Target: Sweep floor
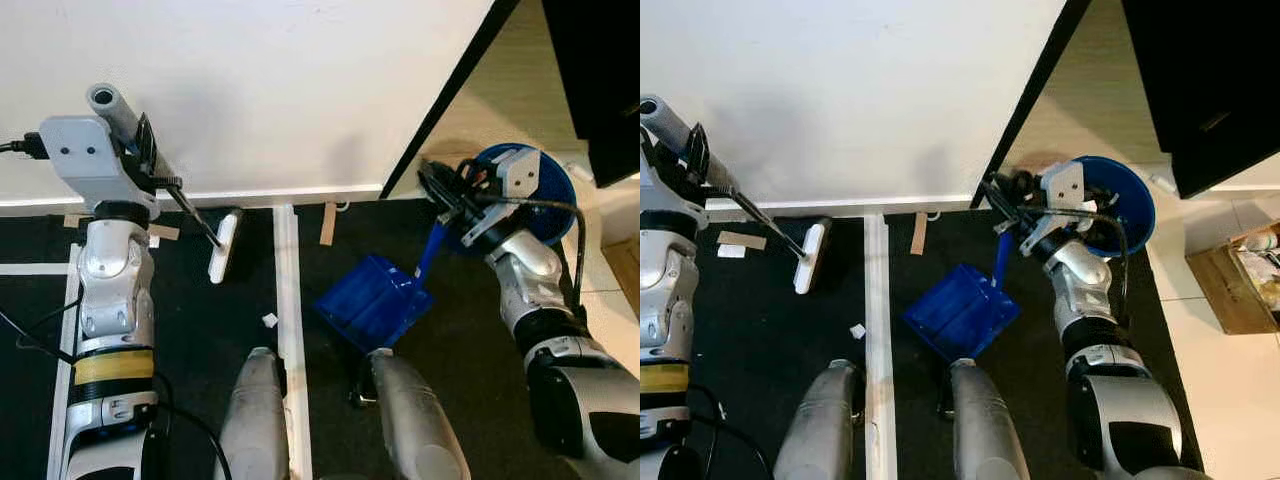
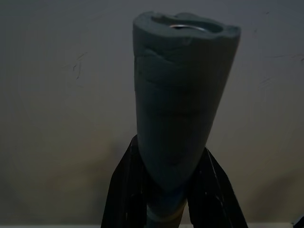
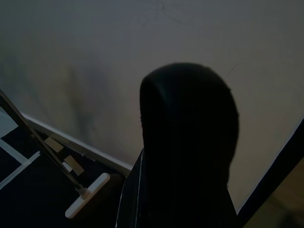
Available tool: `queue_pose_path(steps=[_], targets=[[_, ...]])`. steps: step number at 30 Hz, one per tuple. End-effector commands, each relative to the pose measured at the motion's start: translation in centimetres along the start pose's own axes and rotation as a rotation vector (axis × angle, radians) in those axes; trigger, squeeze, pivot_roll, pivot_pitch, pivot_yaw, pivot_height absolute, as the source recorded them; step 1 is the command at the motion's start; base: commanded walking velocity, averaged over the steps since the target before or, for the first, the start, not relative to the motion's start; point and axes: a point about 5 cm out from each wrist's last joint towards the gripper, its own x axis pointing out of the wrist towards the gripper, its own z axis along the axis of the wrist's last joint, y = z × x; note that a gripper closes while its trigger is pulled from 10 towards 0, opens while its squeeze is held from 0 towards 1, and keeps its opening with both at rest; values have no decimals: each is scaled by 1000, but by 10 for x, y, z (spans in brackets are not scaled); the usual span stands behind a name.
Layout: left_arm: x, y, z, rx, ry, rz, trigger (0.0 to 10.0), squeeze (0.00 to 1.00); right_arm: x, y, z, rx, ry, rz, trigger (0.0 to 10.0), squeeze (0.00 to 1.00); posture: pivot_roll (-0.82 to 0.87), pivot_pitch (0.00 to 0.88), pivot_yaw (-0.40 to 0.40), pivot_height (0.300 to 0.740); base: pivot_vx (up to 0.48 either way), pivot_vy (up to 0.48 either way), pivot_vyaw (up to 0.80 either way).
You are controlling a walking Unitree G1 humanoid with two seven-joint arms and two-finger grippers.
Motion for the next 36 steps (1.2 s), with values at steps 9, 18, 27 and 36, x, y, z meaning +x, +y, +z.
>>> queue_pose_path(steps=[9,18,27,36], targets=[[-5,7,1,18,-1,10,10000,0,13,1,32,-32,-225,17,10000,0,181,279,-60,740,0,0,0],[2,6,3,18,-19,13,10000,0,22,-7,51,-43,-312,-8,10000,0,179,232,-63,740,0,0,0],[14,4,7,16,-43,11,10000,0,27,-13,57,-40,-313,-21,10000,0,185,204,-58,740,0,0,0],[4,5,8,50,-33,-33,10000,0,10,-7,29,-14,-241,-47,10000,0,229,323,-29,740,0,0,0]])
